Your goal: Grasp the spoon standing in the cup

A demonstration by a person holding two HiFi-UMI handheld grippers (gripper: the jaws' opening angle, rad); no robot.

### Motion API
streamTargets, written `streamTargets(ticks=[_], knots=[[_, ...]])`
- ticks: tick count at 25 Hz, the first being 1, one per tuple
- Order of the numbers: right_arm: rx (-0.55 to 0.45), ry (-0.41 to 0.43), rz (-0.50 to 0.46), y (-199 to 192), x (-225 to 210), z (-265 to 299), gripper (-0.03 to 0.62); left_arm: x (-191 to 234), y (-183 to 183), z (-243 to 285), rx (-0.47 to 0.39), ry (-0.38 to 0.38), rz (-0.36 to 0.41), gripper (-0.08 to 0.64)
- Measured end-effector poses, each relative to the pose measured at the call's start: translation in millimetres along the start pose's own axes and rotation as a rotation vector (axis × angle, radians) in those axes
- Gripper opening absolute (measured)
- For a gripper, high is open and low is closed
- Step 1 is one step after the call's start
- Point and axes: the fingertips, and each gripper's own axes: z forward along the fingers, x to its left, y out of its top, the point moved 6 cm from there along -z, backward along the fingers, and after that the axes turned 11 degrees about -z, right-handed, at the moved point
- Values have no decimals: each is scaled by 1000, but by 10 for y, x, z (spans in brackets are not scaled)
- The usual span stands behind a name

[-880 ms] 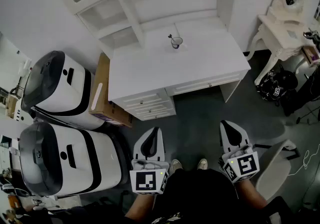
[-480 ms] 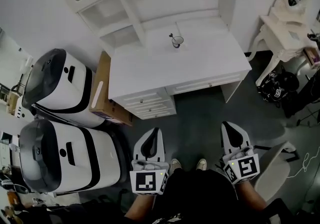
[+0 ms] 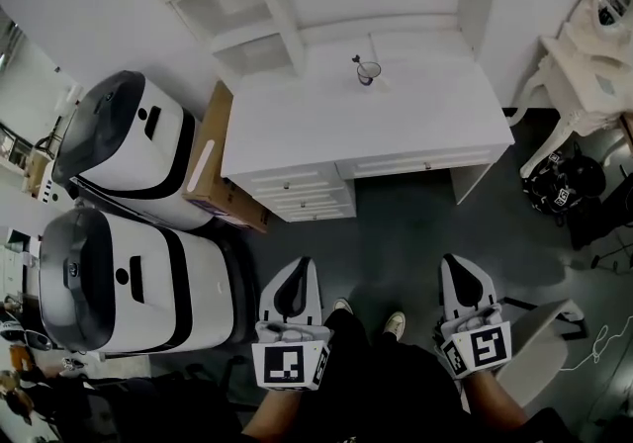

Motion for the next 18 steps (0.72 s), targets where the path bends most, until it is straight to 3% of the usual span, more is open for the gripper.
streamTargets(ticks=[8, 14, 18], knots=[[43, -55, 46, -67, -100, 189, 63, 74, -17, 314, 16, -60, 11, 8], [58, -86, 2, 75, -82, 573, 63, 437, 36, 753, 1, -107, -80, 8], [61, -123, 6, 145, -76, 856, 63, 671, 225, 998, -38, -138, -48, 9]])
